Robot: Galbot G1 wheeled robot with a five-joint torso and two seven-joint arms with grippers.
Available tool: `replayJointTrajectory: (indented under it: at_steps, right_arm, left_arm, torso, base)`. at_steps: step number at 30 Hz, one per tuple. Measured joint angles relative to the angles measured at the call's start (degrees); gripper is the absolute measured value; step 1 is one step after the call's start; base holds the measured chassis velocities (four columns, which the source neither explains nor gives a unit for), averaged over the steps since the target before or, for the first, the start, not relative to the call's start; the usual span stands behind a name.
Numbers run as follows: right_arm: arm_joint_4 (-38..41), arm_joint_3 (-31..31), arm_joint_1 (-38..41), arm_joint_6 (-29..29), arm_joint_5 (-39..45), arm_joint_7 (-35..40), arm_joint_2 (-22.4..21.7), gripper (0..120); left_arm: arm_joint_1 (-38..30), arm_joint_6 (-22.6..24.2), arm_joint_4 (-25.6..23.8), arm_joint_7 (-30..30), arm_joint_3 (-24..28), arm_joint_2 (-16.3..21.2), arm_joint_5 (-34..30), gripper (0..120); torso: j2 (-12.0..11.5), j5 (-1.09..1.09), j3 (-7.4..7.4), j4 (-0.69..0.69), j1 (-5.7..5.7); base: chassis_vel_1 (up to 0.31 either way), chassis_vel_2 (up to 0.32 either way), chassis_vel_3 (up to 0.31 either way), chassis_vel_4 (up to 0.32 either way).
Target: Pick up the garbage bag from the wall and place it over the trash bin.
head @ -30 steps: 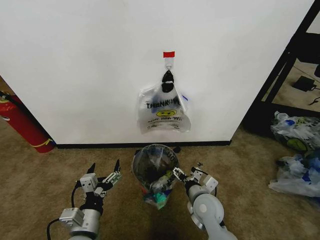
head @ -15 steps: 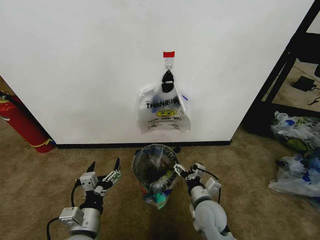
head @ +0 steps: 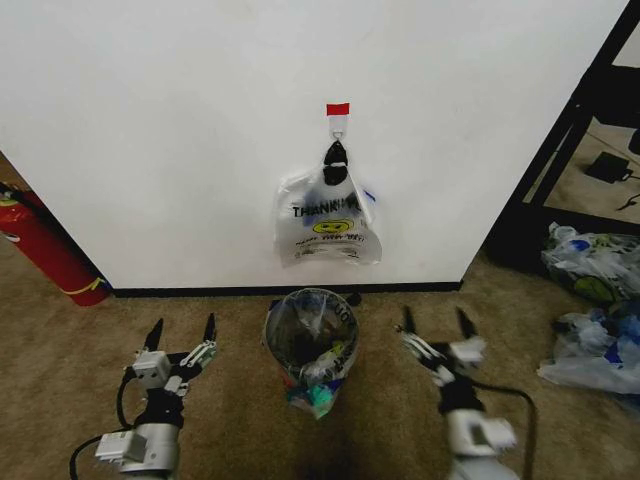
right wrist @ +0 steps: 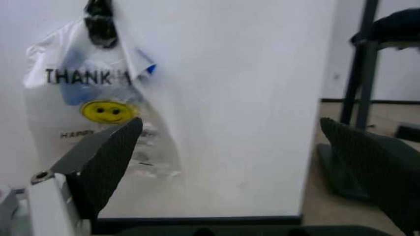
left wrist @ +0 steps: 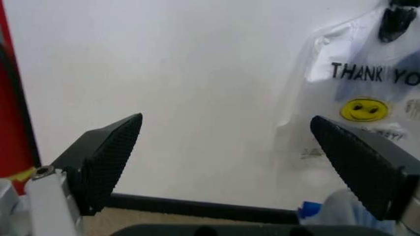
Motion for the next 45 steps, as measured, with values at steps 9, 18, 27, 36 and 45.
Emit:
replayJointTrajectory:
  at_steps: [9, 18, 27, 36, 45]
  right_arm:
    - [1.1, 3.3, -9.2, 9.9, 2.0, -1.9, 2.0, 100]
    - [1.9, 2.4, -8.9, 8.8, 2.9, -1.9, 2.1, 100]
    - [3.9, 1.7, -8.4, 4.5, 4.2, -1.1, 2.1, 100]
    - [5.0, 1.6, -8.3, 2.2, 2.5, -0.7, 4.6, 100]
    - [7.7, 1.3, -8.6, 2.6, 0.1, -1.0, 6.5, 100]
  left_arm:
    - [1.9, -2.0, -0.7, 0.5, 0.9, -2.8, 3.6, 100]
    - [3.1, -2.6, -1.5, 0.4, 1.1, -3.7, 5.9, 100]
    - [3.7, -2.5, -2.9, 0.3, 0.9, -4.3, 6.7, 100]
    - [2.3, -0.6, -2.5, 0.2, 1.3, -3.3, 5.8, 100]
    - [2.1, 0.7, -3.8, 0.5, 1.7, -1.8, 4.8, 100]
  torso:
    - [0.0, 0.01, 0.0, -0.01, 0.0]
    - [0.0, 0.0, 0.01, 0.0, 0.0]
    - [0.0, 0.0, 0.01, 0.0, 0.01]
    - [0.0, -0.01, 0.01, 0.0, 0.01]
    - [0.0, -0.01, 0.01, 0.0, 0.01]
  base:
    - [0.0, 0.0, 0.0, 0.0]
    - [0.0, 0.0, 0.0, 0.0]
    - [0.0, 0.0, 0.0, 0.0]
    - [0.0, 0.0, 0.0, 0.0]
    - [0.0, 0.0, 0.0, 0.0]
